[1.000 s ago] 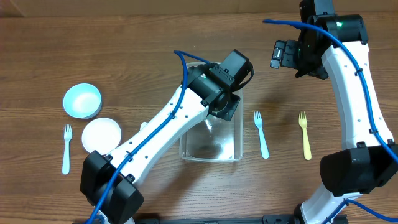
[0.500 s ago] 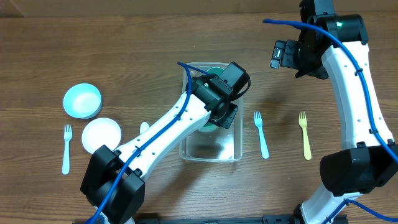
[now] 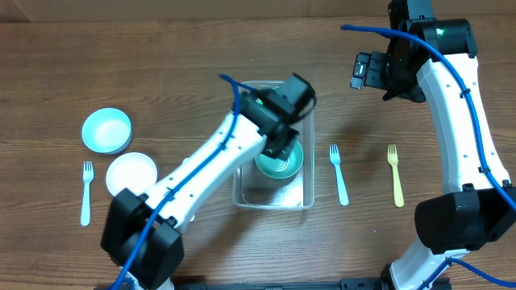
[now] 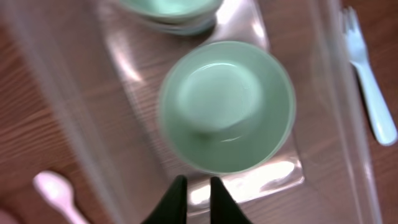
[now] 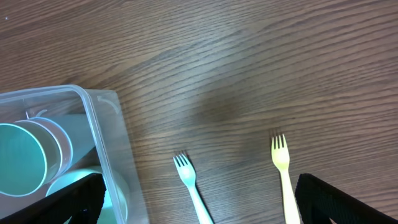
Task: Pack container
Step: 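Carry the teal bowl into the container's front and release it, then move left gripper to the pink bowl and grasp its rim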
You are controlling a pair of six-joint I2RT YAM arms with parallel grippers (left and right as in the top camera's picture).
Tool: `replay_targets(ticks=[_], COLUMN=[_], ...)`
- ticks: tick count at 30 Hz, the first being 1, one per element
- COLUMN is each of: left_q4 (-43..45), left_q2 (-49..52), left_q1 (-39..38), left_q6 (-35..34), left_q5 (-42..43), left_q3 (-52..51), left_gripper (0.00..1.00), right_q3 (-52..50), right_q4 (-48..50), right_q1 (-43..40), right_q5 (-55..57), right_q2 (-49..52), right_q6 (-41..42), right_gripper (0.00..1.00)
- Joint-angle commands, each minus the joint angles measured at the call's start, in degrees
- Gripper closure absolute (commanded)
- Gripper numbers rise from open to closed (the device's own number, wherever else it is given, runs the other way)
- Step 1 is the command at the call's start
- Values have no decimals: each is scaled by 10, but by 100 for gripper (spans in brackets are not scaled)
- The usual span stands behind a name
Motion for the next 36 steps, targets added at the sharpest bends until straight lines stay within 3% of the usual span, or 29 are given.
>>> replay_targets(ticks=[1, 6, 11, 17, 22, 36], left_q4=[-32, -103, -136, -76, -41, 106], left_q2=[-74, -103, -103, -103, -103, -103], left_q1=[74, 168, 232, 299, 359, 424], left_q6=[-47, -84, -99, -184, -289, -288], left_q5=[-44, -44, -56, -70, -58, -59], left_q3=[38, 37, -3, -114, -214, -334], left_gripper=[78, 58, 59, 58, 68, 62], right_q3=[15, 15, 15, 15, 15, 15], right_q4=[3, 3, 3, 3, 3, 3], right_q1=[-2, -2, -2, -2, -2, -2], right_q5=[4, 4, 4, 4, 4, 4], right_q2=[-20, -20, -20, -20, -20, -20], right_q6=[2, 2, 2, 2, 2, 2], right_gripper=[0, 0, 0, 0, 0, 0])
